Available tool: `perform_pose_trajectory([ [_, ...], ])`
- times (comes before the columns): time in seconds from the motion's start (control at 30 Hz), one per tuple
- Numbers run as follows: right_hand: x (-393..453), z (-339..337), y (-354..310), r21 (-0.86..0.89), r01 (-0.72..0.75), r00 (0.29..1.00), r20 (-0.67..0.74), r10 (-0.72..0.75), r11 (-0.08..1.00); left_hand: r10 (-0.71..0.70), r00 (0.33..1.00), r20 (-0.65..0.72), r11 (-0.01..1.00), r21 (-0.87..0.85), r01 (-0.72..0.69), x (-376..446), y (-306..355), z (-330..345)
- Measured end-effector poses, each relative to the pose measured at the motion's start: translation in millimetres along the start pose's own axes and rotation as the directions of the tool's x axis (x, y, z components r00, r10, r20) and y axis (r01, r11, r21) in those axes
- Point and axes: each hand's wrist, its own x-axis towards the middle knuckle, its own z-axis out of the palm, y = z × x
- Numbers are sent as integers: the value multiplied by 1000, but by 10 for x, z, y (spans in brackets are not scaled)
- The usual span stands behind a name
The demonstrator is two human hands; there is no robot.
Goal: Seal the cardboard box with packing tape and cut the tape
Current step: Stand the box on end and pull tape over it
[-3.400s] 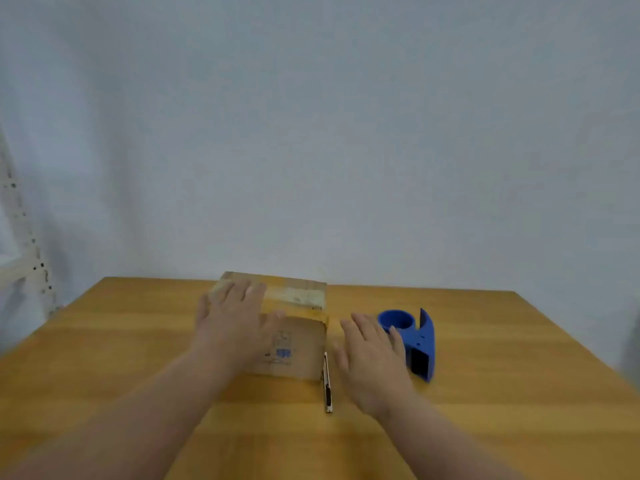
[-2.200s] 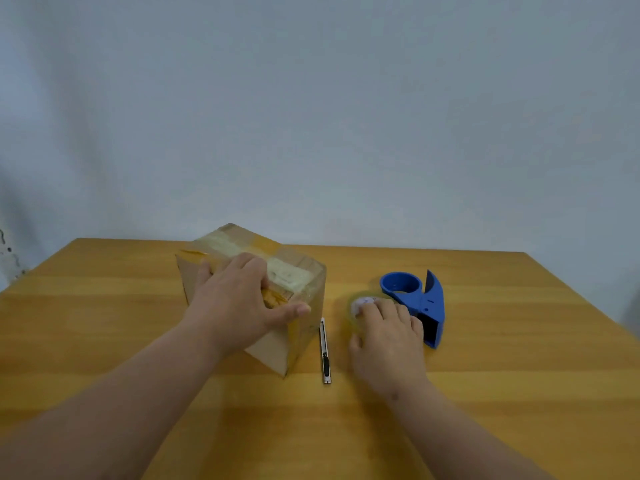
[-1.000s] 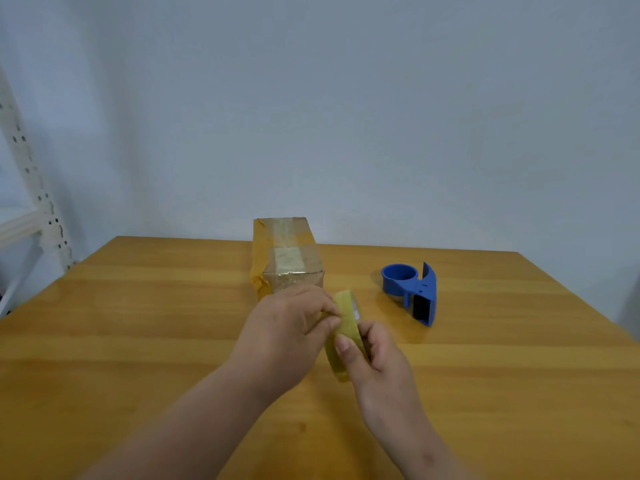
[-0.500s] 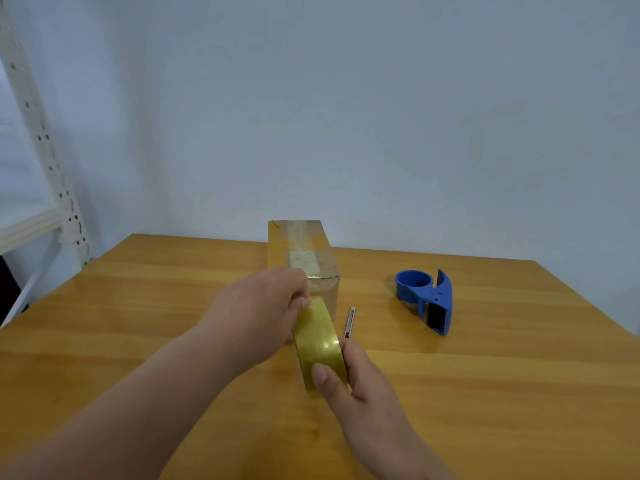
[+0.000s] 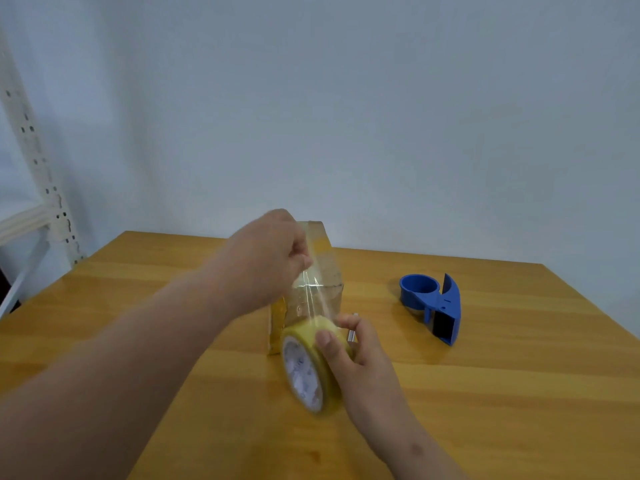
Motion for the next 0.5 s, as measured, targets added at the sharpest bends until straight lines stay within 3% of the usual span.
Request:
perform_pose_trajectory([
  [0.13, -11, -27, -6, 150, 61, 997, 31, -66, 987, -117, 991, 67, 993, 8, 116, 353, -200, -96],
  [0.3, 96, -6, -18, 138, 98, 995, 5, -100, 986, -177, 958, 226, 983, -7, 183, 645, -335, 71],
  [0.5, 213, 4, -65, 76, 117, 993, -43, -114, 990, -190, 941, 278, 981, 10, 195, 846, -455, 262],
])
